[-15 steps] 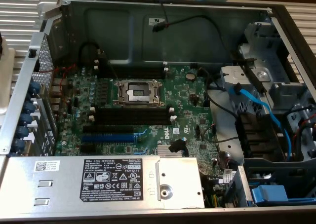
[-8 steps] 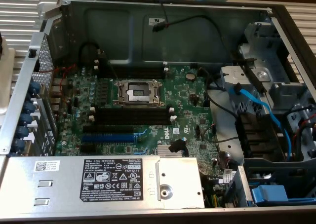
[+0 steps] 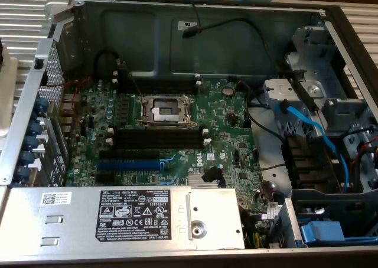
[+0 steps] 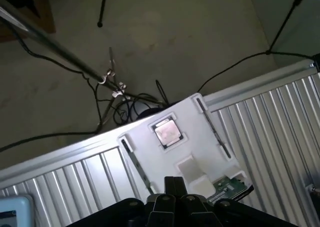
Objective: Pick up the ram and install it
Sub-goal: 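Pick up the ram and move it above insertion slot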
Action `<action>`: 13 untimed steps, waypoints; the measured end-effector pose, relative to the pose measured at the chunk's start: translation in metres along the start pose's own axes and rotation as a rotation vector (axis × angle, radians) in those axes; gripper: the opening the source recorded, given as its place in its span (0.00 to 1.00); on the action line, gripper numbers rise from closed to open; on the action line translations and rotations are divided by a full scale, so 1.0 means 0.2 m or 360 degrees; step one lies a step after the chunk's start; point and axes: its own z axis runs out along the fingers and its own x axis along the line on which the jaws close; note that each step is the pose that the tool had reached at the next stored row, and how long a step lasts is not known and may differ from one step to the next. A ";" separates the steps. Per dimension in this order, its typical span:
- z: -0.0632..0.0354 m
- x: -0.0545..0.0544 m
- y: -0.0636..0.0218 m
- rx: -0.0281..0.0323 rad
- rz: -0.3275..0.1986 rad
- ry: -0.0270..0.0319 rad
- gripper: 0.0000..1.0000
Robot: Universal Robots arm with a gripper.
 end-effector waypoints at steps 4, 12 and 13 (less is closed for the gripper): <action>0.002 0.00 0.000 -0.00058 -0.0115 0.00054 0.10; 0.005 0.00 0.000 -0.00175 -0.0345 0.00163 0.10; 0.006 0.00 0.000 -0.00190 -0.0375 0.00178 0.10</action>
